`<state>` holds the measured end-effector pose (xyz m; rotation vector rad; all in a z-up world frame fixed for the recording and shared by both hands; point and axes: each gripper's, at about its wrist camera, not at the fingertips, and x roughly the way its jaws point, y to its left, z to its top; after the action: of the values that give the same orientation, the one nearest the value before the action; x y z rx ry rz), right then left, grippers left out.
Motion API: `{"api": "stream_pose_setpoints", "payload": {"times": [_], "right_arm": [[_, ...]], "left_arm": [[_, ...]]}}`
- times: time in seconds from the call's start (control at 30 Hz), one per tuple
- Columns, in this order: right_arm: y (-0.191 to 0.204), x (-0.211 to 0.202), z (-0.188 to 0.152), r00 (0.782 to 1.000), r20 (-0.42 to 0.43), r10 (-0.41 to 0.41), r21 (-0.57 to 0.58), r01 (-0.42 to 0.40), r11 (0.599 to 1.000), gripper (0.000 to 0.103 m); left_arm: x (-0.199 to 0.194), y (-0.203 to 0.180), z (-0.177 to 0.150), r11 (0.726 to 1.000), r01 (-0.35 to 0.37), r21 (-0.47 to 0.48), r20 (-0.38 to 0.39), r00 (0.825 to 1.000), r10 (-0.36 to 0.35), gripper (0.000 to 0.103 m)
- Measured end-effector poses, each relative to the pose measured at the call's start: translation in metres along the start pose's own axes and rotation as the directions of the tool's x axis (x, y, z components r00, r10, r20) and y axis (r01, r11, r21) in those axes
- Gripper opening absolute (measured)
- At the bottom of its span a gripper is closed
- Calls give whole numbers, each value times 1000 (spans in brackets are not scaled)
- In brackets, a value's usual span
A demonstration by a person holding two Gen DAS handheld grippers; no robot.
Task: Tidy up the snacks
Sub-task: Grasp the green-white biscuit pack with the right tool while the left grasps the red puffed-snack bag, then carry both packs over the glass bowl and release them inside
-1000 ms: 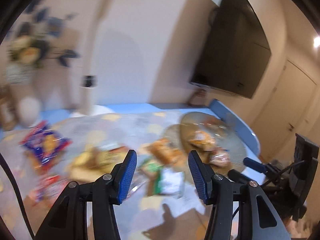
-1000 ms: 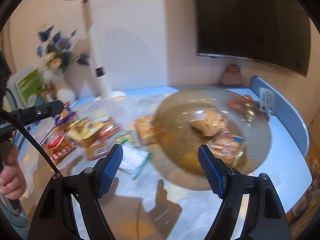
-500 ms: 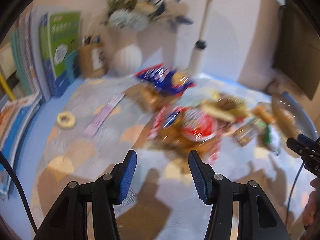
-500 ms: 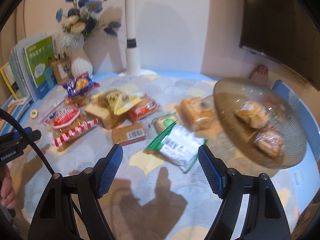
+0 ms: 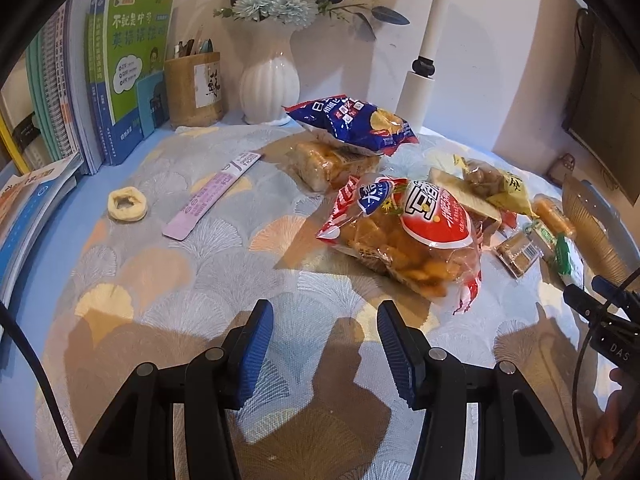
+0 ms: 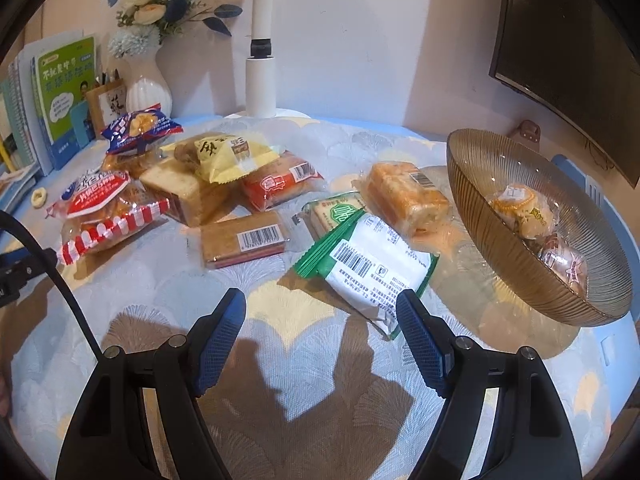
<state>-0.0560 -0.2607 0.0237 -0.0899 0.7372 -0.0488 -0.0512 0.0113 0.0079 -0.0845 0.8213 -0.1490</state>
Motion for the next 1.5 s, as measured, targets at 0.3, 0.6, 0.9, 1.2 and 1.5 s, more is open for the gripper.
{"api": "stream_pose_setpoints", "payload": {"times": [0.3,0.6,0.9,1.2,1.5], "right_arm": [[3,-2,-1,1000,13,-3,-7,3,1000,77],[-45,0,0,992,13,122,233,-122,965,77],[-72,7,-2,986,-5,169,378,-155,913,78],[-60,42,24,970,-109,217,454,-145,879,84],[-44,59,35,983,-149,105,411,-35,911,84]], "left_arm": [[2,4,1,1000,4,-19,-11,1000,-4,53],[5,18,5,976,160,-150,-78,982,-173,53],[17,9,35,874,346,-343,-74,917,-392,91],[50,5,49,821,321,-472,-84,911,-404,91],[60,-15,63,872,238,-427,-108,945,-310,75]]}}
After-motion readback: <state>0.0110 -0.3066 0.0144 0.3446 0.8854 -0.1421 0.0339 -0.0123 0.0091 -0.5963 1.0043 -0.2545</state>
